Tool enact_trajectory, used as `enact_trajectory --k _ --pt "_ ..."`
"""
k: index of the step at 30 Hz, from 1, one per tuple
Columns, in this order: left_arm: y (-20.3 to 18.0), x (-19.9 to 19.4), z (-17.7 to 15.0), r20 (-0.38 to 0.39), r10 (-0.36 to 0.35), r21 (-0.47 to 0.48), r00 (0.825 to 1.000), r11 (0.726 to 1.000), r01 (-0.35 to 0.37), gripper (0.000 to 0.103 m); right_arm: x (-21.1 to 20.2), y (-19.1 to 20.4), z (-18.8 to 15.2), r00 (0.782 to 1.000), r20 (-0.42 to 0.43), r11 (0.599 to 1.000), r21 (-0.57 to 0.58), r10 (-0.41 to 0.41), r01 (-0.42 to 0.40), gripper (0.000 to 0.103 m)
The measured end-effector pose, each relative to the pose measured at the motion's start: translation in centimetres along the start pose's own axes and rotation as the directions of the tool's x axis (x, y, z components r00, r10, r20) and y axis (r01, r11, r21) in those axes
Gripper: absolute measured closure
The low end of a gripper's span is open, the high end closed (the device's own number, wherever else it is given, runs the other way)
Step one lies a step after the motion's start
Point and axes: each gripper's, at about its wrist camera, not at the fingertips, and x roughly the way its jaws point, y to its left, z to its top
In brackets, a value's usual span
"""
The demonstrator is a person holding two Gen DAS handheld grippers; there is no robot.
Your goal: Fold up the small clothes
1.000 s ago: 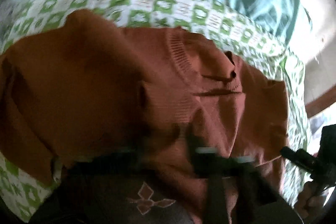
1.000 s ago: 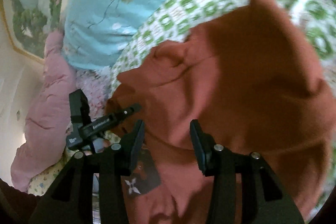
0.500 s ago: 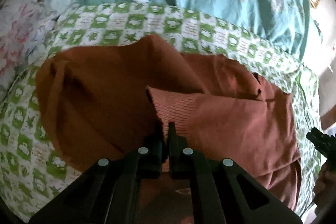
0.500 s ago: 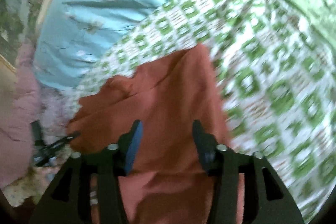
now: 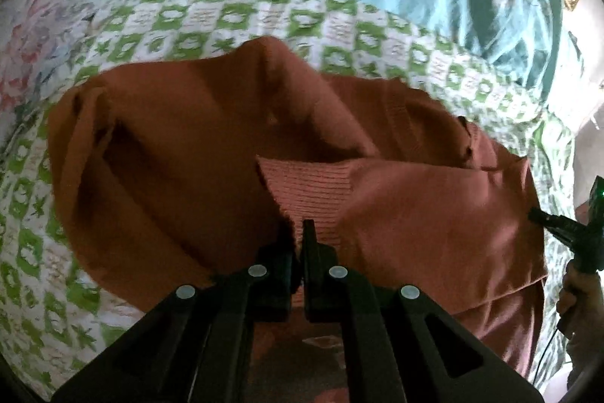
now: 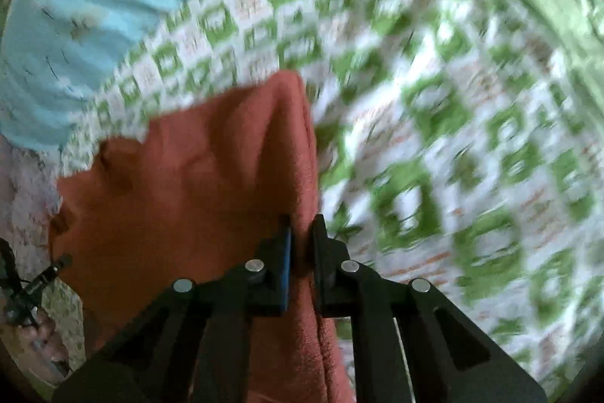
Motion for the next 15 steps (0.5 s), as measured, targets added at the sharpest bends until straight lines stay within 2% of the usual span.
enact_trajectory --k 2,6,8,11,15 --pt "-0.9 0.6 0.0 -0.006 0.012 0.019 1.0 1.0 -0.012 0.101 -1.0 -0.2 0.1 0.999 0.023 1.0 -0.015 -0.026 0.026 0.093" --pt "-0.8 2.8 -0.5 -0.068 0.068 0.013 0.995 0.998 -0.067 0.099 0.8 -1.5 -0.2 0.998 -0.03 0.999 0.014 -0.052 0.052 0.09" --pt "-0.4 2.3 -0.8 -0.079 0.073 0.004 0.994 0.997 -0.073 0.091 0.9 -1.6 -0.4 0.998 -0.033 0.998 0.04 -0.051 0.053 0.088" --pt "0.3 0.5 -1.2 -0.068 0.056 -0.008 0.996 0.998 -0.057 0.08 -1.1 -1.2 -0.6 0.999 0.006 0.997 0.069 -0.043 0.043 0.082" --pt "2.6 -2.9 -2.2 -0.027 0.084 -0.075 0.996 0.993 -0.086 0.057 -4.0 0.1 -2.1 0.999 0.035 0.998 0.048 0.03 -0.032 0.077"
